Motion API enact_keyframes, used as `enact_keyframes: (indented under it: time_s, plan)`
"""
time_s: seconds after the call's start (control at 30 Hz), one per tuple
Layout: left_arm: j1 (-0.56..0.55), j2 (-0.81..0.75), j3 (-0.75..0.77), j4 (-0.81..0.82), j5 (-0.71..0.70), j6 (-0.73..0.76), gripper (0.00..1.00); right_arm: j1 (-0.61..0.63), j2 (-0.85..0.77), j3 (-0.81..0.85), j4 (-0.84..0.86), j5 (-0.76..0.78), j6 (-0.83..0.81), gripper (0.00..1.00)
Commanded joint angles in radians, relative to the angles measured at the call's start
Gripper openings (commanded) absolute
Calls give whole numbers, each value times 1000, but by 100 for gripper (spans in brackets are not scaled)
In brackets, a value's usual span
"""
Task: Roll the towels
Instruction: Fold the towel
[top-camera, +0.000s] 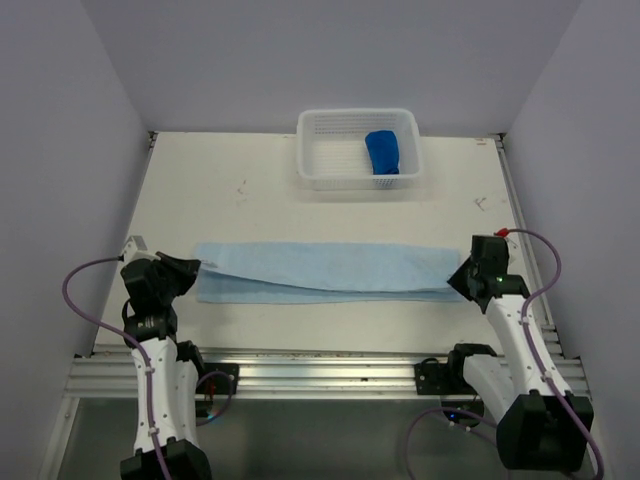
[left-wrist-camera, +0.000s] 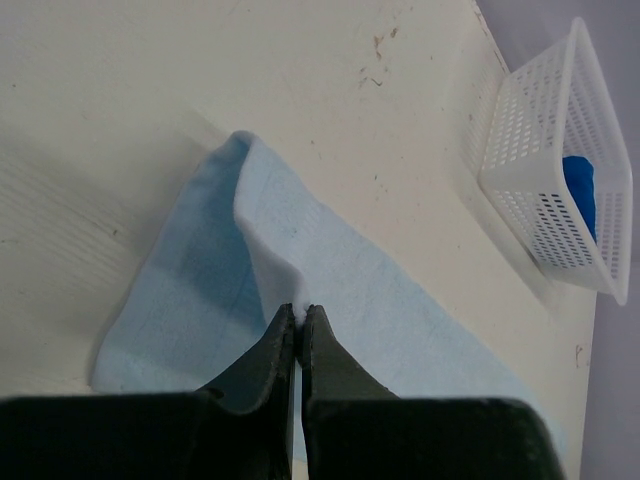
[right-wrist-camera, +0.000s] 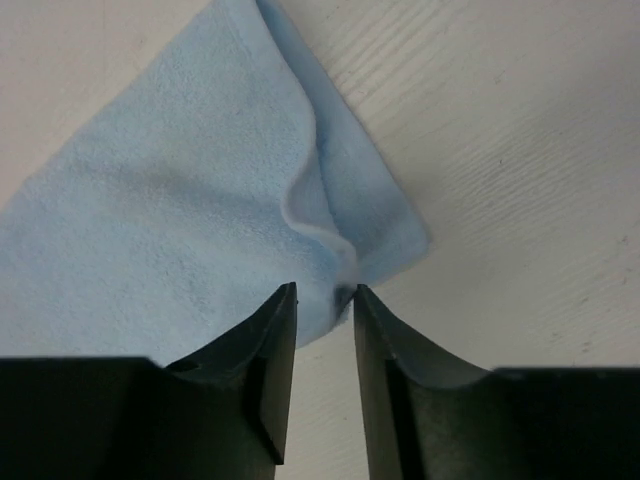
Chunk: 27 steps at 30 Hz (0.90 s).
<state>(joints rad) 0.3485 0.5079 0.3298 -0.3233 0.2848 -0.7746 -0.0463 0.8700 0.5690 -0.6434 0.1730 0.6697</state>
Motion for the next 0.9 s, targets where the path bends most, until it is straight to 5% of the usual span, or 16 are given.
enact_keyframes:
  time_s: [0.0, 0.07, 0.3, 0.6, 0.73, 0.87]
  plan:
    - [12, -11, -5, 15, 33, -6, 0, -3, 6, -1, -19, -18, 8, 36]
    - [10, -12, -6, 18, 39, -5, 0, -3, -12, 15, -42, -9, 22, 53]
    - [10, -17, -14, 29, 53, -2, 0, -3, -55, 98, -62, -32, 41, 56]
    - [10, -12, -8, 26, 60, -8, 0, -3, 78, 115, 62, -112, 79, 19]
    - [10, -19, 6, 0, 31, -12, 28, -3, 80, 126, 73, -95, 74, 21]
    - [10, -19, 15, -11, 19, -6, 44, -3, 93, 137, 73, -95, 65, 25]
